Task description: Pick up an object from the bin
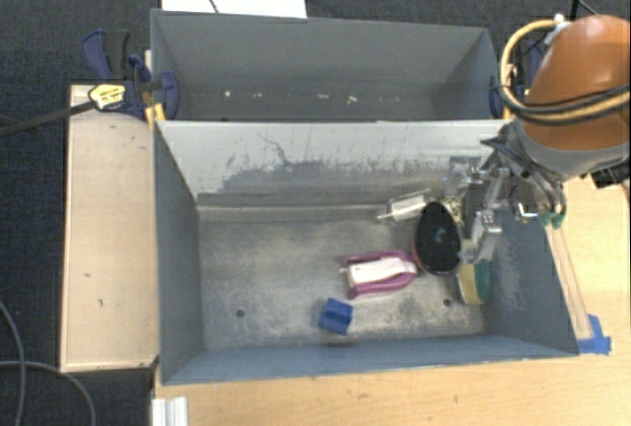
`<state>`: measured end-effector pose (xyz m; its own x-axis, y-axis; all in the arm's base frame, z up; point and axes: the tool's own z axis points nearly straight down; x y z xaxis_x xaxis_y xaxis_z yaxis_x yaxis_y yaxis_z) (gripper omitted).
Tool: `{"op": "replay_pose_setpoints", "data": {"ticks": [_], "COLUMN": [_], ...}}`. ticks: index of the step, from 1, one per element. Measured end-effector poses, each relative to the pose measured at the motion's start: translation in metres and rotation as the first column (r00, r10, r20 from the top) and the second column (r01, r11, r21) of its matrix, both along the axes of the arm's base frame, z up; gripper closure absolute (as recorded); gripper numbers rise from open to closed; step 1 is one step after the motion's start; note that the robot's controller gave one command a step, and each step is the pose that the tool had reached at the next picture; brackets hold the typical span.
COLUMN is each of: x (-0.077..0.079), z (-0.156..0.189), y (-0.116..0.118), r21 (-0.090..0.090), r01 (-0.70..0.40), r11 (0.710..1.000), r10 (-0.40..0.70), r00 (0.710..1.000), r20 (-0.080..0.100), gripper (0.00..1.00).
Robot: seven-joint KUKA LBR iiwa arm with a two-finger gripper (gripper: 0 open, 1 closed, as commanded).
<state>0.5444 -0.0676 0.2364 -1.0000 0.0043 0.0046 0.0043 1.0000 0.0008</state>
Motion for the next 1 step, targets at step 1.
{"op": "replay_pose_setpoints", "data": {"ticks": [1], "x": [-0.0078], "z": [-0.1034], "y": [-0.0064], "r21": [0.000], "r01": [-0.367], "r11": [0.930], "r10": [0.367], "r00": [0.930], "r20": [0.004], "gripper": [0.00]}}
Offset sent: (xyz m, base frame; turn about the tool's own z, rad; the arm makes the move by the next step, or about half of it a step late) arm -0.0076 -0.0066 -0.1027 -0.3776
